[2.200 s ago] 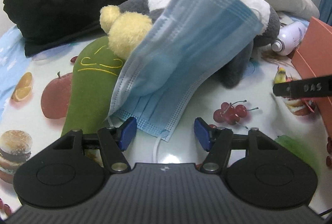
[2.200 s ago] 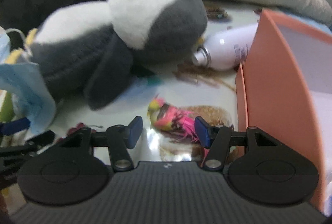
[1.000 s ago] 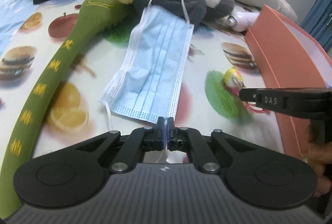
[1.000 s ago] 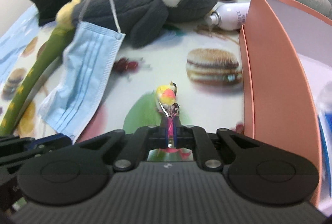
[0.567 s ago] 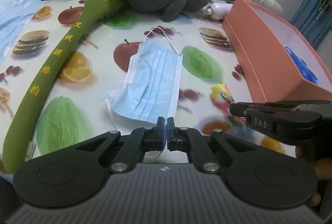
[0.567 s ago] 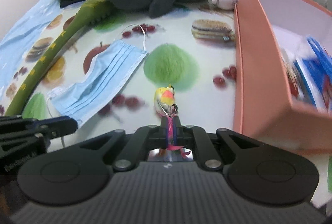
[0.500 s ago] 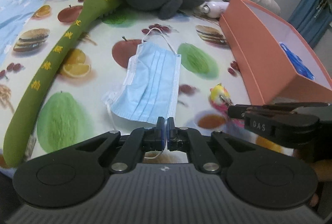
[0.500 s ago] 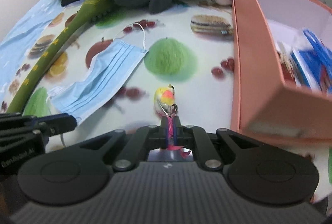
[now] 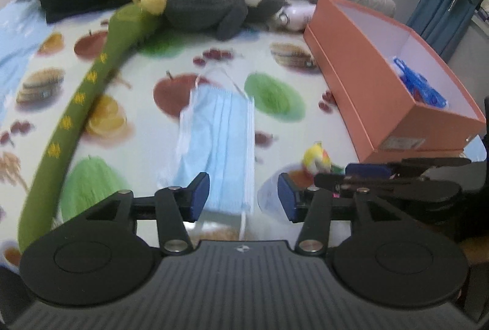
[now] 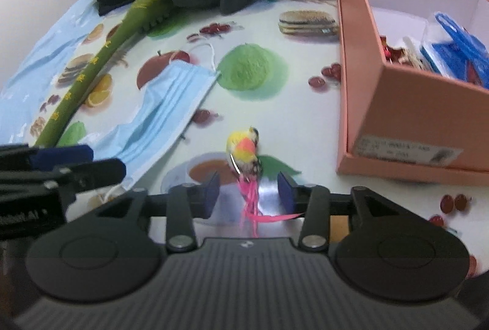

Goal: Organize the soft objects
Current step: 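Grasp the blue face mask with the left gripper while the right grasps the yellow toy bird, then lift and carry the face mask and toy bird with both tools over the shoebox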

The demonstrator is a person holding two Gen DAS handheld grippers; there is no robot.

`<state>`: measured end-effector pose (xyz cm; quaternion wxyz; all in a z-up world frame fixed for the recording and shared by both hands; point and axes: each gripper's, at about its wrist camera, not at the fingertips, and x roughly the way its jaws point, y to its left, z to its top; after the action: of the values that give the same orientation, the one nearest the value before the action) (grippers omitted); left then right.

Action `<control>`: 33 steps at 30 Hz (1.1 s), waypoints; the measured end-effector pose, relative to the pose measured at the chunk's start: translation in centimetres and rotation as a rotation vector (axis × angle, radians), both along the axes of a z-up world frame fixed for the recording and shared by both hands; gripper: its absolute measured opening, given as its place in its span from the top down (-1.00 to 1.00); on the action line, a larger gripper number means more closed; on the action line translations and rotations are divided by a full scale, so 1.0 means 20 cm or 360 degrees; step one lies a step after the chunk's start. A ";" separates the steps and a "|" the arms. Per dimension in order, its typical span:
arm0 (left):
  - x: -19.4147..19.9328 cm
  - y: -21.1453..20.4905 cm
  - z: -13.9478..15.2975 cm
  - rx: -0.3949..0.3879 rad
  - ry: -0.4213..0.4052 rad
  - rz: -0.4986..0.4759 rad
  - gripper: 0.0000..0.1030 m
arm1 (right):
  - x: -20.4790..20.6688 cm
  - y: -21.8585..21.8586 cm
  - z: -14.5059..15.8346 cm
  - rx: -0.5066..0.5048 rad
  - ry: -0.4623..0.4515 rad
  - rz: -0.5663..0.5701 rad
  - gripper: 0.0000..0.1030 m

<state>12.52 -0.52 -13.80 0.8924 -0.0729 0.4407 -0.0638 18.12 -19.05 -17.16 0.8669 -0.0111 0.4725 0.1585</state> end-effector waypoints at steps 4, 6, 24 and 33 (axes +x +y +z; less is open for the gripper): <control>0.09 0.04 -0.01 0.0049 -0.0034 0.0036 -0.32 | 0.04 0.02 -0.01 0.0003 -0.0030 0.0038 0.11; 0.16 0.06 -0.05 0.0097 -0.0011 0.0035 -0.32 | 0.06 0.03 -0.03 -0.0018 -0.0035 0.0040 0.11; 0.28 0.04 -0.31 0.0227 0.0051 -0.0013 0.08 | 0.08 0.09 -0.10 -0.0113 -0.0079 0.0095 0.49; 0.24 0.05 -0.27 0.0153 0.0064 0.0011 0.74 | 0.07 0.08 -0.07 -0.0110 -0.0084 0.0040 0.50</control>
<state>17.30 0.39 -19.12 0.8861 -0.0326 0.4608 -0.0379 19.53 -17.39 -18.58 0.8761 -0.0510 0.4545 0.1527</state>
